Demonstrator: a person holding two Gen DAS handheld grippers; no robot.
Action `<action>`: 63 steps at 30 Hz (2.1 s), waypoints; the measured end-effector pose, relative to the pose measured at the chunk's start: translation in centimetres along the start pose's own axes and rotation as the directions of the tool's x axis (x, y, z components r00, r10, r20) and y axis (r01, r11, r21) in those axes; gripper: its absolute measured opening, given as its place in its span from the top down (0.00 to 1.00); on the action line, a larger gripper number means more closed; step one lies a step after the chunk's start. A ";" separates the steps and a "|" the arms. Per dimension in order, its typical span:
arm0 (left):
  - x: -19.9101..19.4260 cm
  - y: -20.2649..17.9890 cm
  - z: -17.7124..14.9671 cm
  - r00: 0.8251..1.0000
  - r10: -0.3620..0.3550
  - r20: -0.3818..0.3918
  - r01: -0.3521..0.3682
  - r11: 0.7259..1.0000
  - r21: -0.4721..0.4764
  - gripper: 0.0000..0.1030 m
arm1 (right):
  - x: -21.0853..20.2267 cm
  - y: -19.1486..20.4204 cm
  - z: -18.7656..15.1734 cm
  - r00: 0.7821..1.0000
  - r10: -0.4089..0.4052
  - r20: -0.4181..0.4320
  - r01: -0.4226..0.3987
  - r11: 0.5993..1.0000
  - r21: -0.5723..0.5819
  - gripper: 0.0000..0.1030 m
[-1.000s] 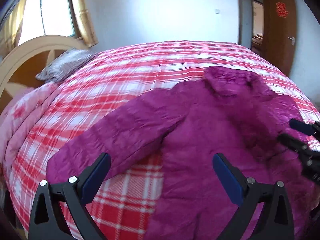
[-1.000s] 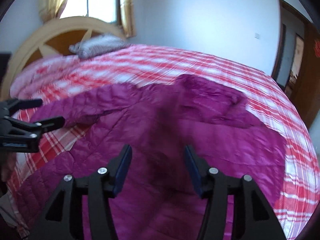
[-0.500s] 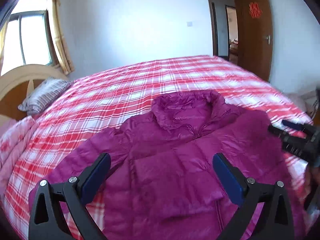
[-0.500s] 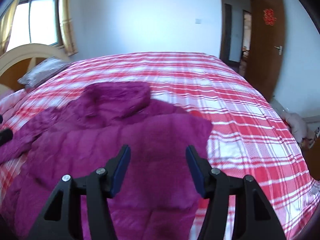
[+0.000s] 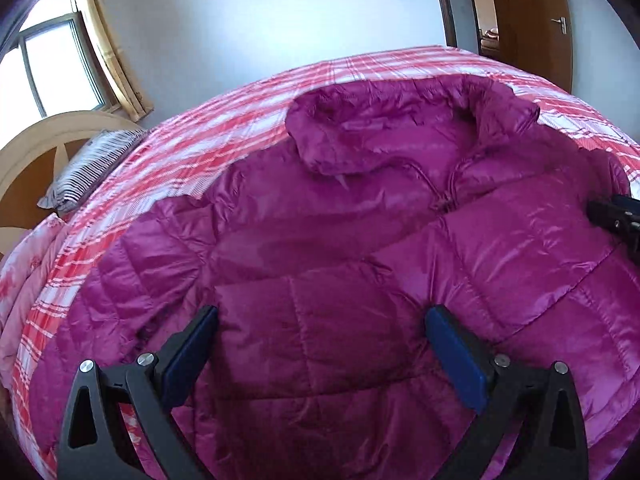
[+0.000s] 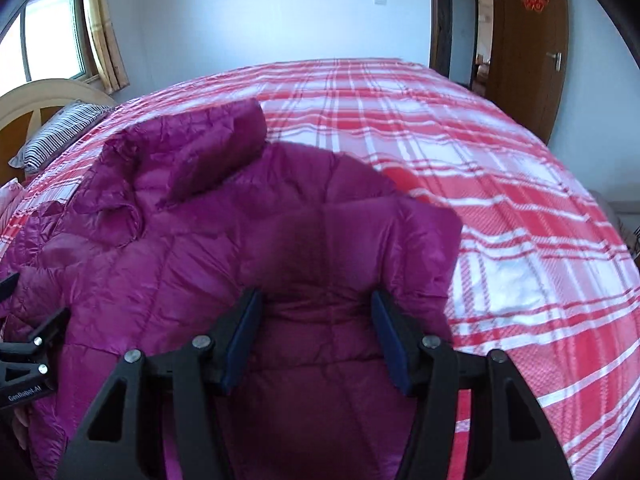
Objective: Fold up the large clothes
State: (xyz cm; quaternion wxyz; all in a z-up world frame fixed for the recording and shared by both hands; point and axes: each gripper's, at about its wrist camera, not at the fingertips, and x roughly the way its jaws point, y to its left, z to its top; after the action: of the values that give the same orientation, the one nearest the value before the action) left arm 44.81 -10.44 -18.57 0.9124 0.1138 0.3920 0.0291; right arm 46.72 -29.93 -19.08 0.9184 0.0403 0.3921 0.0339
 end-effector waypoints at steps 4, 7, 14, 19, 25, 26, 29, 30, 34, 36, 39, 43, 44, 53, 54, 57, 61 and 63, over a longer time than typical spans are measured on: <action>0.7 0.5 -0.2 0.999 -0.032 -0.015 0.031 0.999 -0.028 0.01 | 0.1 0.4 -0.2 1.000 -0.018 -0.014 0.018 1.000 -0.018 0.41; 0.8 0.4 -0.3 0.999 -0.030 -0.015 0.030 0.999 -0.027 0.01 | 0.3 0.8 -0.3 0.999 -0.036 -0.028 0.035 0.999 -0.040 0.39; 1.2 0.1 -0.3 0.999 -0.035 -0.024 0.034 0.999 -0.030 0.01 | 0.7 1.2 -0.3 0.996 -0.077 -0.036 0.074 0.995 -0.074 0.39; 1.4 0.3 -0.3 0.999 -0.041 -0.027 0.040 0.999 -0.035 0.01 | 0.8 1.5 -0.2 0.994 -0.099 -0.038 0.095 0.992 -0.088 0.39; 1.5 0.3 -0.3 0.999 -0.047 -0.028 0.046 0.998 -0.040 0.01 | 0.0 2.7 0.5 0.984 -0.172 -0.041 0.165 0.978 -0.124 0.42; 1.5 0.3 -0.3 0.999 -0.047 -0.027 0.046 0.998 -0.041 0.01 | -0.9 3.0 0.7 0.985 -0.169 -0.017 0.166 0.980 -0.106 0.42; 1.6 0.3 -0.4 0.998 -0.050 -0.028 0.049 0.998 -0.043 0.01 | -3.0 5.1 0.9 0.993 -0.108 0.041 0.111 0.989 -0.099 0.42; 1.6 0.4 -0.4 0.998 -0.053 -0.028 0.051 0.998 -0.045 0.01 | -3.3 5.8 0.9 0.995 -0.091 0.044 0.095 0.989 -0.111 0.42; 1.6 0.6 -0.5 0.998 -0.060 -0.031 0.059 0.997 -0.051 0.01 | -2.1 8.4 0.9 1.000 -0.010 -0.011 0.008 0.990 -0.139 0.42; 1.6 0.7 -0.5 0.997 -0.064 -0.032 0.063 0.997 -0.055 0.01 | -0.7 9.0 0.3 0.999 -0.021 -0.039 0.015 0.988 -0.156 0.42; 1.7 0.9 -0.6 0.996 -0.079 -0.037 0.076 0.995 -0.066 0.01 | 0.8 8.6 -0.4 0.998 -0.016 -0.068 0.006 0.990 -0.141 0.40; 2.0 1.3 -0.5 0.993 -0.105 -0.050 0.101 0.991 -0.089 0.01 | 1.4 8.6 -0.5 0.997 -0.024 -0.076 0.013 0.990 -0.138 0.36; 2.0 1.3 -0.5 0.992 -0.110 -0.053 0.105 0.990 -0.093 0.01 | 1.5 8.7 -0.5 0.997 -0.025 -0.076 0.014 0.990 -0.140 0.36; 2.1 1.5 -0.4 0.991 -0.122 -0.059 0.116 0.988 -0.102 0.01 | 1.5 9.1 -1.1 0.997 -0.050 -0.057 0.041 0.987 -0.156 0.35; 2.1 1.6 -0.4 0.991 -0.124 -0.059 0.118 0.988 -0.104 0.01 | 1.6 9.1 -1.1 0.997 -0.054 -0.056 0.044 0.986 -0.158 0.35; 2.1 1.7 -0.4 0.990 -0.131 -0.059 0.124 0.986 -0.110 0.01 | 1.5 9.1 -1.2 0.997 -0.055 -0.055 0.045 0.986 -0.160 0.35; 2.2 1.7 -0.4 0.989 -0.133 -0.061 0.126 0.986 -0.111 0.01 | 1.5 9.4 -1.1 0.996 -0.074 -0.053 0.064 0.983 -0.173 0.35; 2.2 1.7 -0.3 0.989 -0.133 -0.062 0.125 0.986 -0.111 0.01 | 1.5 9.4 -1.2 0.995 -0.080 -0.051 0.070 0.982 -0.178 0.35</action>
State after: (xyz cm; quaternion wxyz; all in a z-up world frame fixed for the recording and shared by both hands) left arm 46.15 -8.40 -19.98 0.9030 0.0381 0.4279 -0.0051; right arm 46.56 -20.39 -20.05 0.9073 -0.0567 0.4153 0.0348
